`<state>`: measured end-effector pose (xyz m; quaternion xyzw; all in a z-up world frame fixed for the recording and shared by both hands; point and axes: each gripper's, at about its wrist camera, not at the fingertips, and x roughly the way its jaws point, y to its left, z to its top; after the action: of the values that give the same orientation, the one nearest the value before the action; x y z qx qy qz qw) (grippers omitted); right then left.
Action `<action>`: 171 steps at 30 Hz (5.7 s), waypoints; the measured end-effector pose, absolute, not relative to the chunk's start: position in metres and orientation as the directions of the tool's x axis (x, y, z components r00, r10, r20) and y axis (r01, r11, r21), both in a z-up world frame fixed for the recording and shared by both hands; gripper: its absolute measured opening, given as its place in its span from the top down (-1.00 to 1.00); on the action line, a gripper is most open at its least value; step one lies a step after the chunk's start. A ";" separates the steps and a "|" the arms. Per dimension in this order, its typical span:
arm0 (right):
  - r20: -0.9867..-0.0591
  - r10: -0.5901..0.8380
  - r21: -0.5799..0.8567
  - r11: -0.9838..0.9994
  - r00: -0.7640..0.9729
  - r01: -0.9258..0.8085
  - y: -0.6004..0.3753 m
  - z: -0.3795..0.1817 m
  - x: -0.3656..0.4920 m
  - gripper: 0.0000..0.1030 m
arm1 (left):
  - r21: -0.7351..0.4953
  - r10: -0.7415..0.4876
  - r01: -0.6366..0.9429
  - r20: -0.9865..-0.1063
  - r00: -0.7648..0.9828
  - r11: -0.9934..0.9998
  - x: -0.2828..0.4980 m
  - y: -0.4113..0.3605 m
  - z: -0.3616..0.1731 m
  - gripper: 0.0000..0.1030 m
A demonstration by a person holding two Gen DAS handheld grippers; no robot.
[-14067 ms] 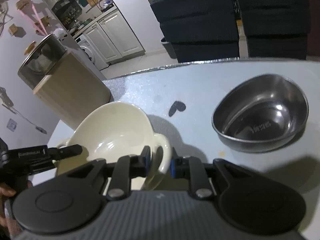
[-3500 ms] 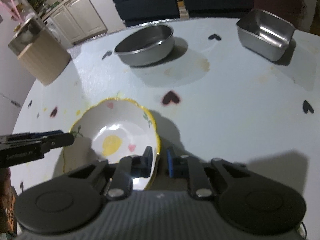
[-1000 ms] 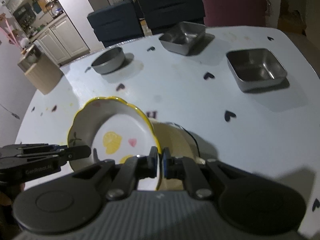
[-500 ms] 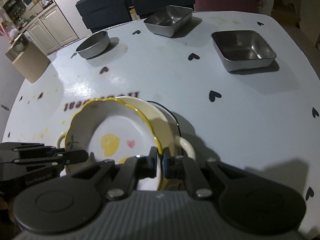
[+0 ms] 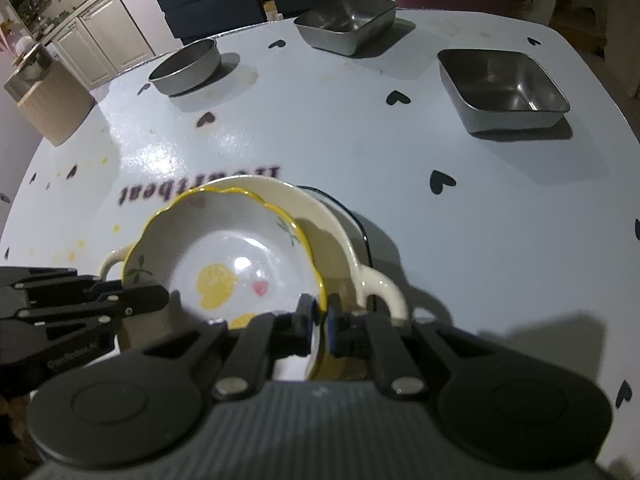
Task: Organize plates and bowls
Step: 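Lower the lemon-print bowl into the cream bowl with both tools, then open both tools to release the lemon-print bowl rim, then move the left tool to a steel square tray while the right tool moves to another tray, then close the left tool on its steel tray rim while the right tool closes on its tray rim, then carry both steel trays with both tools toward the stacked bowls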
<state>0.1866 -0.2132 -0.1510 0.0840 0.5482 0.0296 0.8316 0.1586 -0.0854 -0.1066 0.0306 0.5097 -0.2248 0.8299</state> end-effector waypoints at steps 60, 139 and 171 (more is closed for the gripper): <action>-0.841 0.164 0.193 0.981 0.516 0.003 -0.225 -0.109 0.166 0.15 | -0.180 -0.388 0.436 -0.803 0.453 0.882 0.148 -0.087 -0.063 -0.22; -0.683 0.125 0.283 0.954 0.720 0.102 -0.450 -0.182 0.299 0.81 | -0.370 -0.429 0.220 -0.730 0.532 0.903 0.319 -0.303 -0.142 0.79; -0.636 0.155 0.271 0.962 0.756 0.031 -0.346 -0.086 0.240 0.88 | -0.256 -0.396 0.304 -0.657 0.642 0.918 0.220 -0.189 -0.028 0.83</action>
<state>0.2402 -0.3457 -0.0864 0.1338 0.3477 0.0334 0.9274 0.2201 -0.1888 -0.0281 -0.0608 0.3763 -0.1936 0.9040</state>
